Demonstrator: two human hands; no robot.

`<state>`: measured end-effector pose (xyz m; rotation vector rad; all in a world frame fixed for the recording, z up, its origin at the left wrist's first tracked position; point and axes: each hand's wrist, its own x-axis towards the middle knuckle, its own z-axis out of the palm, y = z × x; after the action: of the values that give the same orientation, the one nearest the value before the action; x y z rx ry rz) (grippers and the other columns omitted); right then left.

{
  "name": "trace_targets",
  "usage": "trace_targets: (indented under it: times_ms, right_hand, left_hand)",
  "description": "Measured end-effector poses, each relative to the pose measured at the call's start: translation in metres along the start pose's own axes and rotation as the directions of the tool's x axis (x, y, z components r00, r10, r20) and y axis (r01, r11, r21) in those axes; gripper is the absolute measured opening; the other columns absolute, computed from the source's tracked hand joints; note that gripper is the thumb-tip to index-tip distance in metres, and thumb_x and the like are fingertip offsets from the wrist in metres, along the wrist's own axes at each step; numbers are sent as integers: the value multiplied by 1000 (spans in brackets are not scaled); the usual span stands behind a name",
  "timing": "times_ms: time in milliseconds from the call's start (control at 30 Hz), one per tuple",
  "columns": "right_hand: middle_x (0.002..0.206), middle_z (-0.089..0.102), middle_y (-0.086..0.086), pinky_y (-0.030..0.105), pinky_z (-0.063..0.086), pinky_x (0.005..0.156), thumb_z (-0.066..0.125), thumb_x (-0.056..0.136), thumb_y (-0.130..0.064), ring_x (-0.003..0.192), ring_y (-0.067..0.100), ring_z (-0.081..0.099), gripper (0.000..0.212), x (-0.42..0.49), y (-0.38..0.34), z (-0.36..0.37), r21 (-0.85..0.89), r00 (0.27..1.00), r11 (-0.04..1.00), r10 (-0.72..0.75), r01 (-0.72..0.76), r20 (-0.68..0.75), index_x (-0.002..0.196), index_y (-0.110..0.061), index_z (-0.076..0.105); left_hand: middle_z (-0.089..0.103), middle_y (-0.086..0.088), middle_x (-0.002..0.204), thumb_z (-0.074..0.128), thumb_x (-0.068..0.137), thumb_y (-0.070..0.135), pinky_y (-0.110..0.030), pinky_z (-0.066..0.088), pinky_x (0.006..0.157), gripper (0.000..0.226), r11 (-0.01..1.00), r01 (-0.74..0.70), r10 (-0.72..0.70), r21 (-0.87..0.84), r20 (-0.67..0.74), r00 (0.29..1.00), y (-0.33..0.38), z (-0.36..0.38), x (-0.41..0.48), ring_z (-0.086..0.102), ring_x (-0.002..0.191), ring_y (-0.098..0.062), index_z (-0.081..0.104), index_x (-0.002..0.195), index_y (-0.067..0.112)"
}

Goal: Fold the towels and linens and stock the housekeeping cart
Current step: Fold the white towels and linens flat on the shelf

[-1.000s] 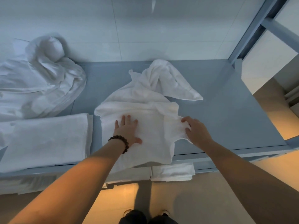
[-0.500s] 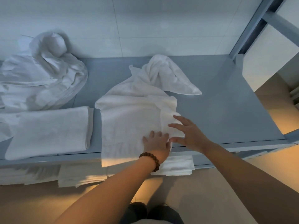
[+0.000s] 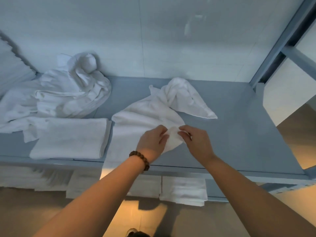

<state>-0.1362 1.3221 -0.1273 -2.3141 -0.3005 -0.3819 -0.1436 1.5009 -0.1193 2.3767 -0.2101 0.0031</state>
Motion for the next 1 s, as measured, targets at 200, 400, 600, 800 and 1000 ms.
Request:
trace_targets:
  times_ms: [200, 400, 600, 800, 1000]
  right_hand:
    - [93, 74, 0, 30, 50, 77, 67, 88, -16, 85, 16, 67, 12, 18, -53, -24, 118, 977, 976, -193, 182, 95, 95, -13, 75]
    - [78, 64, -16, 12, 43, 71, 72, 84, -16, 76, -5, 59, 6, 15, -75, -43, 267, 996, 962, -74, 56, 58, 86, -19, 67]
    - [62, 63, -16, 14, 40, 63, 72, 81, -10, 62, -6, 56, 15, 10, -122, -37, 341, 992, 940, -29, -16, 124, 72, -21, 70]
    - [61, 61, -8, 18, 40, 58, 77, 79, -18, 58, 1, 52, 14, -7, -178, -11, 421, 993, 906, -84, 44, 77, 74, -12, 66]
    - [74, 70, -5, 29, 46, 73, 75, 80, -21, 73, 9, 62, 7, -14, -184, -3, 297, 986, 955, -72, 24, 150, 75, -17, 72]
  left_hand:
    - [60, 6, 95, 69, 86, 35, -22, 44, 71, 43, 991, -19, 7, -130, -97, 995, 31, -33, -8, 58, 81, -12, 50, 124, 27]
    - [55, 17, 61, 66, 90, 23, -9, 33, 58, 21, 973, -187, 155, -135, -216, 964, 44, -75, -30, 54, 63, 4, 59, 70, 28]
    - [68, 8, 80, 73, 84, 28, -20, 48, 66, 11, 948, -217, 172, -232, -198, 965, 43, -119, -62, 61, 75, -6, 69, 92, 22]
    - [69, 10, 71, 70, 86, 18, -22, 47, 66, 11, 941, -216, 115, -260, -353, 928, 31, -151, -90, 62, 69, -8, 73, 78, 25]
    - [62, 11, 69, 63, 90, 8, -15, 41, 63, 23, 925, -267, 136, -269, -422, 897, 11, -189, -111, 55, 67, -2, 64, 73, 24]
